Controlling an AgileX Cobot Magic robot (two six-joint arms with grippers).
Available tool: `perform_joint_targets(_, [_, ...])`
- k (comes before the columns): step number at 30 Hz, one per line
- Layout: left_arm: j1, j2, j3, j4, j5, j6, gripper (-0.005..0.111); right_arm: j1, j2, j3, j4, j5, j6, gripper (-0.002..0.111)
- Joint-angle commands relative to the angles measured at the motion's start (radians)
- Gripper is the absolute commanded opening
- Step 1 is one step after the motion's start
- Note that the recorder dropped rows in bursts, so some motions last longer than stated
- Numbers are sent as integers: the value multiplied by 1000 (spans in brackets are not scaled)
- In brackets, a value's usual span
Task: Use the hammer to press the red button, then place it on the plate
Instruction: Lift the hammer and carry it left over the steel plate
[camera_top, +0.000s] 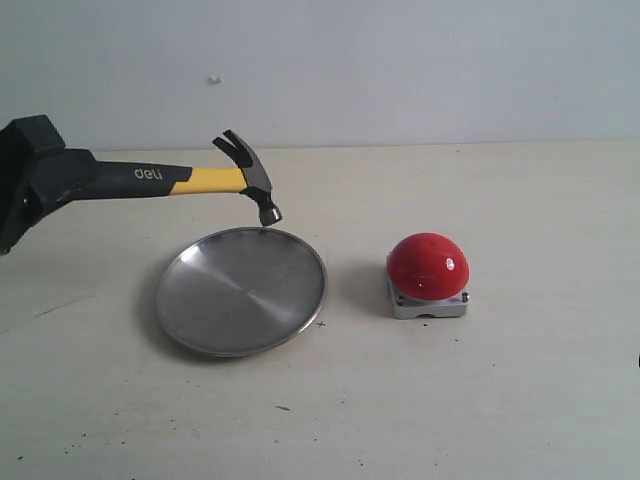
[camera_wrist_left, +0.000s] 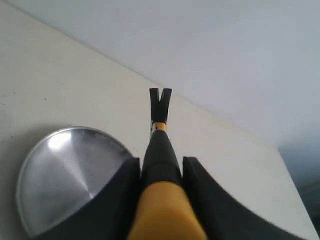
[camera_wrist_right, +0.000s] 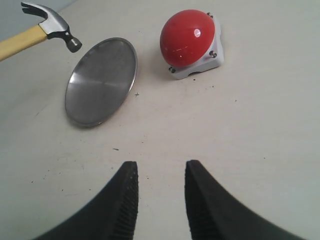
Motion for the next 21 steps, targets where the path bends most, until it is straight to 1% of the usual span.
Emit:
perform_joint_targets(1, [3,-20,-9,8,-121,-43,0,1,-7,5,2,-13,-11,32])
perform_joint_targets(3, [4,-18,-7,3,-119,-60,0,1,-7,5,2,-13,-11,32])
perform_joint_targets(6, [16,-12,8,4,-116,-142,0,1,-7,5,2,-13,-13,32])
perform_joint_targets(10, [63,-15,70,28,-116,-294,0,1,-7,5,2,-13,-13,32])
perform_joint_targets(12, [74,-15,97,91,-138,-393,0,1,-7,5,2,-13,-13,32])
perform_joint_targets(16, [74,-11,118,298,-285,-608,0,1,-7,5,2,-13,-13,32])
perform_joint_targets(18, [74,-4,118,343,-312,-619,0,1,-6,5,2,-18,-13,32])
perform_joint_targets(21, [74,12,118,343,-338,-653,0,1,4,5,0,-30,-17,32])
